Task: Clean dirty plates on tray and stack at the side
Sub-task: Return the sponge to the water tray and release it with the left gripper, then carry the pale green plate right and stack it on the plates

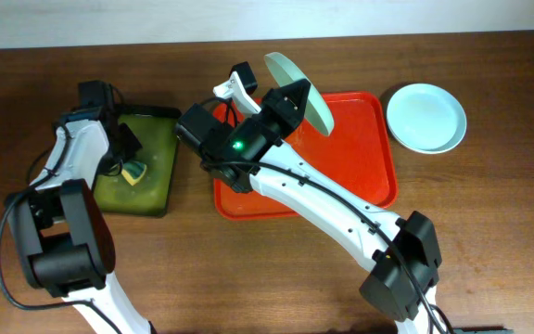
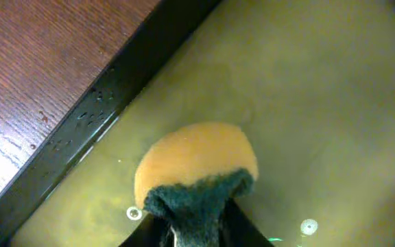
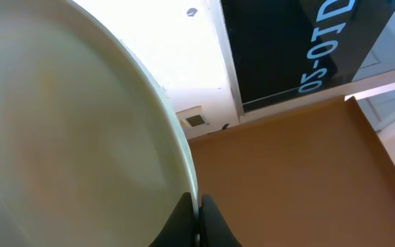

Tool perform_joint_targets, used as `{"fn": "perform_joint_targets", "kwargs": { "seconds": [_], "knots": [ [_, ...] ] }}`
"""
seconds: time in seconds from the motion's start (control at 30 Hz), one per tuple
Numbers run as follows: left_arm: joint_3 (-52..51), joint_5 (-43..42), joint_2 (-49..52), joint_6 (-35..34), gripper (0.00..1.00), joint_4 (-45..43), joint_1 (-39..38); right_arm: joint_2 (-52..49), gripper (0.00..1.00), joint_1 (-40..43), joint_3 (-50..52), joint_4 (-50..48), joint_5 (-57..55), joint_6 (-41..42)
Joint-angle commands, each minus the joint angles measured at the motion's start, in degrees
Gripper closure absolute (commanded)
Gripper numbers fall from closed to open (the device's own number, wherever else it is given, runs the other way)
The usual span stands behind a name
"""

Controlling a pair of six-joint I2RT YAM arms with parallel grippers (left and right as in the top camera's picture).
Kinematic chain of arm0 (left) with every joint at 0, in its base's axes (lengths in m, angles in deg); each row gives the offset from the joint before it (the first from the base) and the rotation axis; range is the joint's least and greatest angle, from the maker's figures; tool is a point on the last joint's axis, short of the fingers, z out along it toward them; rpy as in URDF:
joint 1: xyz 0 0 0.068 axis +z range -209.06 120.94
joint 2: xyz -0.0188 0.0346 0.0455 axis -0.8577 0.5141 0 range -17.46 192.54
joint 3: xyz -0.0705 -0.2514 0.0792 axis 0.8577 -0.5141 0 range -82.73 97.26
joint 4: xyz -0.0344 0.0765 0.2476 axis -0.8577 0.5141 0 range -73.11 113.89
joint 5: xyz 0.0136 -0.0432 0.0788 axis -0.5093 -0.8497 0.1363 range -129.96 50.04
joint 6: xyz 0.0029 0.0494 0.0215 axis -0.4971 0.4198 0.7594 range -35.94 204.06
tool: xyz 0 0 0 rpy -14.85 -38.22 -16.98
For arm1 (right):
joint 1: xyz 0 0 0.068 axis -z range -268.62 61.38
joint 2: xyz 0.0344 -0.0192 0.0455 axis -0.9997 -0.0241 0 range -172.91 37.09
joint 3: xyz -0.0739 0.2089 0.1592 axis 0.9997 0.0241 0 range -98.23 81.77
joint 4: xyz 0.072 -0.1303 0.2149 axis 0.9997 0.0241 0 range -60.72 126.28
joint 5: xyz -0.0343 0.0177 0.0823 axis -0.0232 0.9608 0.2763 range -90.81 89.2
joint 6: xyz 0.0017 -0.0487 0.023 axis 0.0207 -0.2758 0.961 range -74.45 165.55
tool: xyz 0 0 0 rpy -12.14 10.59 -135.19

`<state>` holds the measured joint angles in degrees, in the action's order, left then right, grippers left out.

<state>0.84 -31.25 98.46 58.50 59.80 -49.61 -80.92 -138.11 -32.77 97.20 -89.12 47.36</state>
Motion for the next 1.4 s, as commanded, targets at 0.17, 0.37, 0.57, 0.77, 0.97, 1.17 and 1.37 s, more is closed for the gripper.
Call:
{"fn": "perform_joint_targets", "kwargs": {
  "seconds": [0.17, 0.37, 0.57, 0.77, 0.97, 1.17, 1.37],
  "knots": [
    [6.91, -1.64, -18.38, -0.11, 0.01, 7.74, 0.57, 1.31, 0.96, 0.07, -1.18, -1.51, 2.38, 0.09],
    [6.64, -1.64, -18.43, -0.11, 0.01, 10.19, 0.57, 1.18, 0.96, 6.58, -1.11, -3.93, 37.38, -4.52],
    [6.64, -1.64, -18.43, -0.13, 0.01, 10.21, 0.57, 0.68, 0.96, 10.58, -0.98, -1.36, 55.67, -18.03],
    [6.64, -1.64, -18.43, -0.13, 0.00, 10.21, 0.57, 0.09, 0.96, 12.87, -0.13, -1.29, 31.26, -20.79],
    [6.64, -1.64, -18.43, -0.13, 0.00, 10.19, 0.57, 0.00, 0.96, 38.82, -0.13, -9.18, 86.75, -11.54],
    [6.64, -1.64, -18.43, -0.11, 0.01, 10.19, 0.57, -4.55, 0.96, 66.84, -0.11, -11.50, 107.56, -5.75],
    [6.64, -1.64, -18.43, -0.11, 0.01, 10.21, 0.57, -12.20, 0.96, 73.61, -0.11, -13.31, 106.12, -4.22]
  ]
}}
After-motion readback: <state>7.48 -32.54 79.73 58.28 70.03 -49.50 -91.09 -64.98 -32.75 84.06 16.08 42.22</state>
